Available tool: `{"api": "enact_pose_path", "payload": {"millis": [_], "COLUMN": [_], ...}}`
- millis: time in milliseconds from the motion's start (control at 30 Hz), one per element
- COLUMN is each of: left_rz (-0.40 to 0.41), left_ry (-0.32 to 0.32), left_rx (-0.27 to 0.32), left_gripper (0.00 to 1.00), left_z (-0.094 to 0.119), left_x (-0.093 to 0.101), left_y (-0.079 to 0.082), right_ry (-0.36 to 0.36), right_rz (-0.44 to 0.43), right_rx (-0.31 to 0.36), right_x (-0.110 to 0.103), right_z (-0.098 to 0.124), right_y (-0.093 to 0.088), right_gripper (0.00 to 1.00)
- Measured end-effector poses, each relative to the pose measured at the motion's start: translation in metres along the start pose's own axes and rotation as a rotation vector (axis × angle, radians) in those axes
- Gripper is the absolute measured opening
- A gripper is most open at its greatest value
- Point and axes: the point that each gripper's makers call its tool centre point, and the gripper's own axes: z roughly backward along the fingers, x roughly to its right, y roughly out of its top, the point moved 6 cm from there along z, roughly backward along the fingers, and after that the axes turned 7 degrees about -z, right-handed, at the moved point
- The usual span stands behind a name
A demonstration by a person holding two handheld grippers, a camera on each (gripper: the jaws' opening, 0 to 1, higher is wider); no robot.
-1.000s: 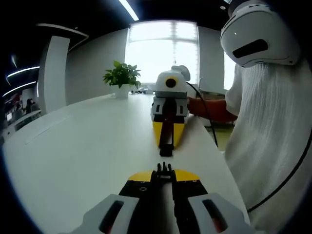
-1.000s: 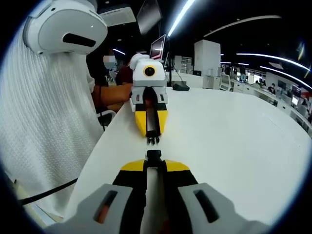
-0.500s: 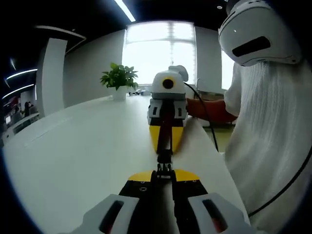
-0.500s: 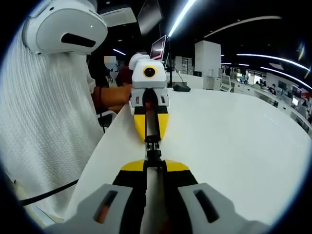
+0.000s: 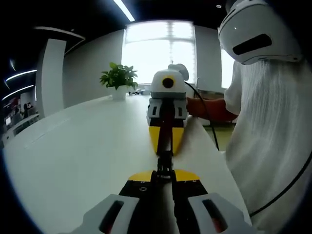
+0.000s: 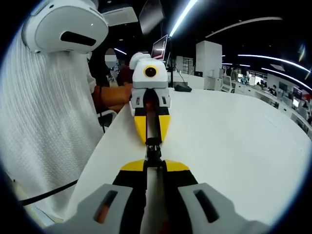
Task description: Snap the two parts of the plastic buckle together until the buckle closes and remains connected.
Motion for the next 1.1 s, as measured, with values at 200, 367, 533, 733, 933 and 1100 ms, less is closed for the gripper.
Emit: {"api": "enact_pose_path", "payload": {"millis": [200,367,533,733,933,1100], "left_rz": [-0.006,-0.006,-0.010,-0.004,-0.006,0.004], "left_ry": [-0.001,-0.002,-0.009,-0.012,-0.027,-0.029], "left_rx": [-0.017,-0.017,-0.016,-0.015,-0.014,-0.015], "left_gripper": [0.12,0.12,0.12,0.11,0.11,0.10], "left_z": [-0.0013,-0.0004,-0.0008,-0.0017,-0.0023,-0.0018], "left_x": [0.0010,0.0001,-0.0011,-0.0017,-0.0021,-0.0019], "left_y": [-0.0011,-0.0017,-0.0017,-0.0016,-0.0009,-0.0012], "right_ry": [0.003,0.001,0.006,0.016,0.032,0.036], "right_rz": [0.009,0.012,0.007,0.009,0.011,0.006], "right_rx": [-0.011,-0.019,-0.027,-0.028,-0.030,-0.030], "right_x": [-0.0005,-0.0004,0.0003,0.0000,0.0006,0.0008], "right_z": [-0.0035,-0.0040,-0.0043,-0.0058,-0.0083,-0.0086], "right_y": [0.0010,0.0005,0.0001,0.0004,0.0020,0.0022], "right_gripper": [0.13,0.12,0.12,0.12,0.12,0.12]}}
